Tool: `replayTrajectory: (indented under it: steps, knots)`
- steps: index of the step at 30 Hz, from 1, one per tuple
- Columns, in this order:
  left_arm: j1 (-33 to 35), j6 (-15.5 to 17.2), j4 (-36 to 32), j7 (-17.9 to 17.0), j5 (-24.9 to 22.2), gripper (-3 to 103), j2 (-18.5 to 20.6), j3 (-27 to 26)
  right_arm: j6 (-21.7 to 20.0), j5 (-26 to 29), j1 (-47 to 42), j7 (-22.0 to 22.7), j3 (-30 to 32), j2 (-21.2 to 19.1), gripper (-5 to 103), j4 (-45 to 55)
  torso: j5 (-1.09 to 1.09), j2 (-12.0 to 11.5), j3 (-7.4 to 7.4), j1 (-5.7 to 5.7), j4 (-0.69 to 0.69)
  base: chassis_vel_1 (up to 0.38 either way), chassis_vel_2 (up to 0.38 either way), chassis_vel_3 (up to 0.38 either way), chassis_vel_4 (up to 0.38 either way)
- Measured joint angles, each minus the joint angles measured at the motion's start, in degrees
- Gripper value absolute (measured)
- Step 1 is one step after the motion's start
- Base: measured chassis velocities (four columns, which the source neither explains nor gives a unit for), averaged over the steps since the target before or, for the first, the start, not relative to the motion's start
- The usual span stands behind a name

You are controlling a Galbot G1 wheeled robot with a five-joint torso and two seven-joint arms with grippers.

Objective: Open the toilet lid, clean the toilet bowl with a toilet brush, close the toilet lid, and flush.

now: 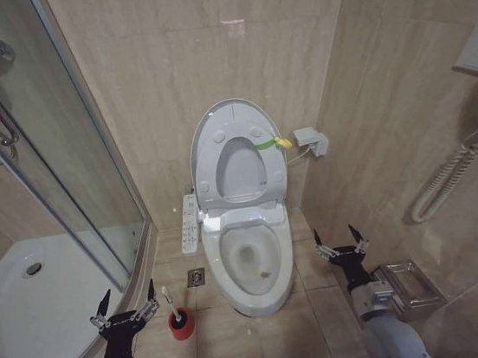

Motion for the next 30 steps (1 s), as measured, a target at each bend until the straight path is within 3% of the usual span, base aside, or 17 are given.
replayTrajectory:
  steps: [24, 30]
  knots:
    - [0.0, 0.0, 0.0, 0.0, 0.0, 100, 0.0, 0.0, 0.0, 0.0, 0.0, 0.0, 0.0, 0.0, 100, 0.0, 0.00, 0.0, 0.00, 0.00, 0.00, 0.000, 0.000, 0.000, 0.000]
    - [3.8, 2.6, -4.3, 5.1, -2.6, 100, -0.5, -5.3, 0.0, 0.0, 0.0, 0.0, 0.0, 0.0, 100, 0.0, 0.05, 0.0, 0.00, 0.00, 0.02, 0.000, 0.000, 0.000, 0.000]
